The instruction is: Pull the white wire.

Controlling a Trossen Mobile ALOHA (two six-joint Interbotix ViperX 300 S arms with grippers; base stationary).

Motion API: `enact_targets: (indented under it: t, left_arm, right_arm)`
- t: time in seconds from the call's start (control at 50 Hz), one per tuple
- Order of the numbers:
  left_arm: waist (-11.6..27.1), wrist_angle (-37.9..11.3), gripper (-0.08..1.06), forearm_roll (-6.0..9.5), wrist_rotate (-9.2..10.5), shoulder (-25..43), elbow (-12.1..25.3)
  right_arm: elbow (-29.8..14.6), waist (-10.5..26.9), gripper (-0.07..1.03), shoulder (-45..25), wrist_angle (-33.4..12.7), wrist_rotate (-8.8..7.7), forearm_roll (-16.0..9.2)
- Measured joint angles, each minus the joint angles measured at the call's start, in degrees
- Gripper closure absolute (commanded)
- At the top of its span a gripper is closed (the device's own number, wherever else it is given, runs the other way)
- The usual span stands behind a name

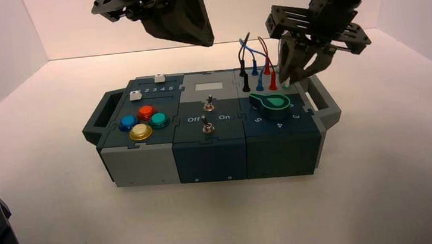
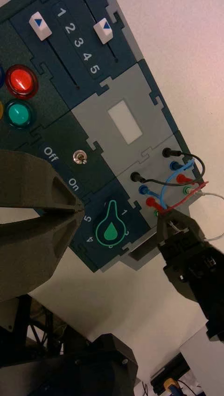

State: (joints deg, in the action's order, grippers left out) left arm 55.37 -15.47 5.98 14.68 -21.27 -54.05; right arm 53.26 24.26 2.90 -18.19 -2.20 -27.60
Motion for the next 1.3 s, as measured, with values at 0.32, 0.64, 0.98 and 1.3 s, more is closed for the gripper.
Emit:
enact_targets:
  t: [0.32, 0.64, 0.98, 1.3]
  left_arm:
    - [0.0, 0.0, 1.0, 0.0, 0.0, 0.2, 0.0]
    - [0.0, 0.0, 1.0, 0.0, 0.0, 0.6, 0.0]
    - [0.0, 0.2, 1.0, 0.0, 0.0, 0.8, 0.0]
    - [0.0, 0.2, 1.0, 0.0, -0.09, 1.0, 0.0]
  right_arm:
    - [-0.1, 0.2, 0.98, 0.0, 0.2, 0.0, 0.1]
    - [-0.3, 0.1, 0.98, 0.3, -0.6, 0.0, 0.1]
    - [-0.1, -0.4, 0.98, 2.9, -3.1, 0.0, 0.5]
    - [-1.5, -0.5, 0.98, 5.3, -4.8, 0.0, 1.1]
